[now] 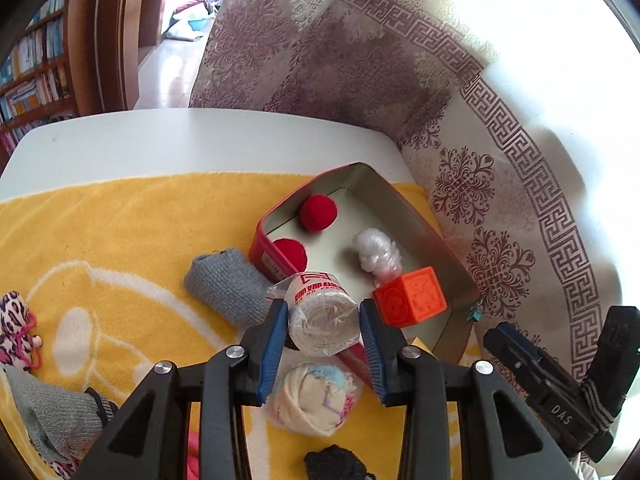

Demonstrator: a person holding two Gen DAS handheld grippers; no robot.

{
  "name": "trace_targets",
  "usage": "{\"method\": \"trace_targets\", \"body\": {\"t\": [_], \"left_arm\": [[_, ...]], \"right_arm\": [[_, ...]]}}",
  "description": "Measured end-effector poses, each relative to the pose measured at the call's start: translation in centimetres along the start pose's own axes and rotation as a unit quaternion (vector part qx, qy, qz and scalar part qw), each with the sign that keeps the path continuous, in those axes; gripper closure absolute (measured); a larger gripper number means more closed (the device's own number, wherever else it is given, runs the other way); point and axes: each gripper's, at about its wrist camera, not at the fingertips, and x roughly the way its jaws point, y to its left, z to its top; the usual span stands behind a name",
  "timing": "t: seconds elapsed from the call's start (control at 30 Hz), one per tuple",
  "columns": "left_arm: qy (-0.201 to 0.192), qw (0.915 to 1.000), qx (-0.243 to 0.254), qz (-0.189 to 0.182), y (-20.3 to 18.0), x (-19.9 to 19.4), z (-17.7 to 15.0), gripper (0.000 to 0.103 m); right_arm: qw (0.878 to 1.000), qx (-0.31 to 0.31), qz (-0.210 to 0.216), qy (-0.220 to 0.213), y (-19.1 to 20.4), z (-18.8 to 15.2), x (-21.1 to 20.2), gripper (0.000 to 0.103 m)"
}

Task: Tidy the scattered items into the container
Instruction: 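Lower the tape roll into the tin and open the left tool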

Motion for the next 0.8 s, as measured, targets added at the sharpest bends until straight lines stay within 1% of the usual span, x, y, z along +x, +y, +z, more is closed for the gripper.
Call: {"method": "trace_targets", "body": {"t": [0.1,0.17,0.27,0.3,0.33,0.47,0.63,0.8], "left_arm": [[0.0,0.9999,0.011,-0.006,-1.3,1.0,1.3,0.064],[0.016,0.9997,0.007,-0.017,-1.7,1.9,1.7,0.063],[0.026,0.9995,0.001,-0.016,-1.9,2.7,1.7,0.056],[0.024,0.9996,0.0,-0.013,-1.9,2.7,1.6,0.047],[0.018,0.9998,-0.001,-0.012,-1.8,2.4,1.5,0.044],[0.007,0.9997,-0.021,-0.01,-0.1,1.2,1.2,0.043],[-0.006,0.9986,-0.053,0.004,3.1,-0.9,0.9,0.043],[-0.014,0.9967,-0.079,0.014,6.0,-3.1,-0.7,0.043]], "right_arm": [[1.0,0.007,-0.001,-0.004,-0.4,0.1,-0.2,0.039],[1.0,0.009,-0.001,-0.004,-0.5,0.1,-0.2,0.039],[1.0,0.01,-0.001,0.0,-0.6,0.0,-0.2,0.039],[1.0,0.013,-0.001,0.003,-0.7,-0.1,-0.1,0.039],[1.0,0.015,0.001,0.005,-0.7,-0.1,0.0,0.039],[1.0,0.015,0.007,0.013,-0.3,-0.7,0.1,0.038],[0.999,0.004,0.027,0.026,1.2,-1.3,0.3,0.038],[0.998,-0.02,0.047,0.04,3.5,-2.3,0.2,0.038]]}}
